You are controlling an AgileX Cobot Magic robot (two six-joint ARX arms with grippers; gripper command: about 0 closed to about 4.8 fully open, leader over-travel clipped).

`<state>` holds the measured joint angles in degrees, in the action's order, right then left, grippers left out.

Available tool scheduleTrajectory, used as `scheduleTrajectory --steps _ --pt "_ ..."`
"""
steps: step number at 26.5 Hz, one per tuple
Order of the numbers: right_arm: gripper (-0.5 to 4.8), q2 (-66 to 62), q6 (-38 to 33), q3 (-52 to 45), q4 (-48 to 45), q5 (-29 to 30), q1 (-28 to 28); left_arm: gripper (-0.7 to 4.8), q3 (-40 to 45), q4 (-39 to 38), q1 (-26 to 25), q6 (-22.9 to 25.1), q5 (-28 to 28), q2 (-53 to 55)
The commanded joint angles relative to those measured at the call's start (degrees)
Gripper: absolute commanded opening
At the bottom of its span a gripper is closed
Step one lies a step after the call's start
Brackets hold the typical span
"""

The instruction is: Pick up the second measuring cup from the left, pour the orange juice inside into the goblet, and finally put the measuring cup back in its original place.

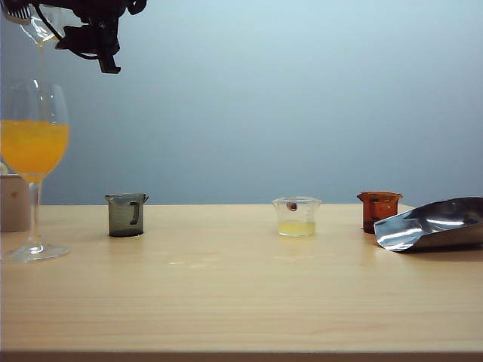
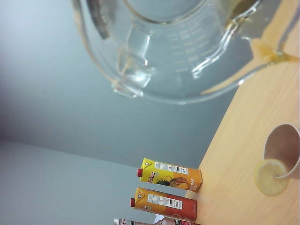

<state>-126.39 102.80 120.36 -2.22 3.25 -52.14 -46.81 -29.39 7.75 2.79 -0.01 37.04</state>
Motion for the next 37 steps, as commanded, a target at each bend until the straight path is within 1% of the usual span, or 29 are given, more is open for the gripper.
scheduleTrajectory --steps 1,4,5,6,7,14,16,19,21,22,23,25,26,27,29,33,37 --pt "1.56 0.63 0.76 0.48 -1.03 0.15 -0.15 -0.03 0.04 0.74 -0.02 -0.2 0.2 -0.07" --pt "1.56 0.63 -0.39 0.48 -0.9 0.17 -0.22 -0.03 0.04 0.74 -0.02 -0.2 0.2 -0.07" --pt "1.56 0.63 -1.97 0.48 -0.94 0.2 -0.22 -0.03 0.04 0.74 -0.02 -0.2 0.17 -0.07" --pt "1.56 0.63 -5.62 0.48 -1.03 0.13 -0.26 -0.03 0.04 0.74 -0.02 -0.2 0.2 -0.07" --pt "1.56 0.66 -7.69 0.48 -1.05 0.07 -0.26 -0.03 0.04 0.74 -0.02 -0.2 0.17 -0.07" --pt "1.56 0.66 -18.43 0.5 -1.07 -1.22 -0.13 -0.03 0.04 0.74 -0.02 -0.2 0.2 -0.07" --pt "1.56 0.72 -24.09 0.5 -1.09 -2.64 -0.04 -0.03 0.04 0.74 -0.02 -0.2 0.2 -0.07" --pt "1.56 1.16 -35.8 0.5 -1.09 -9.42 0.2 -0.03 0.04 0.74 -0.02 -0.2 0.17 -0.07" --pt "1.57 1.73 -43.45 0.5 -0.48 -12.57 0.59 -0.03 0.04 0.74 -0.02 -0.2 0.2 -0.07" --pt "1.57 1.97 -46.86 0.5 0.11 -13.25 0.83 -0.03 0.04 0.74 -0.02 -0.2 0.2 -0.07" --pt "1.57 2.75 -55.41 0.5 1.86 -13.57 2.16 -0.03 0.04 0.74 -0.02 -0.2 0.2 -0.07" --pt "1.57 3.1 -62.38 0.5 3.67 -12.55 3.19 -0.03 0.04 0.7 -0.02 -0.2 0.24 -0.07" --pt "1.57 3.3 -67.84 0.5 5.51 -10.45 4.5 -0.03 0.04 0.74 -0.02 -0.2 0.22 -0.07" --pt "1.56 3.43 -71.19 0.5 8.22 -7.5 5.88 -0.03 0.04 0.72 -0.02 -0.2 0.24 -0.07" --pt "1.56 3.41 -71.34 0.33 10.62 -4.39 7.04 -0.03 0.04 0.72 -0.02 -0.2 0.24 -0.07" --pt "1.56 3.37 -73.79 0.24 12.07 -4.39 7.23 -0.03 0.04 0.74 -0.02 -0.2 0.24 -0.07" --pt "1.55 3.02 -79.93 0.24 12.33 -4.04 8.46 -0.03 0.04 0.72 -0.02 -0.2 0.22 -0.07"
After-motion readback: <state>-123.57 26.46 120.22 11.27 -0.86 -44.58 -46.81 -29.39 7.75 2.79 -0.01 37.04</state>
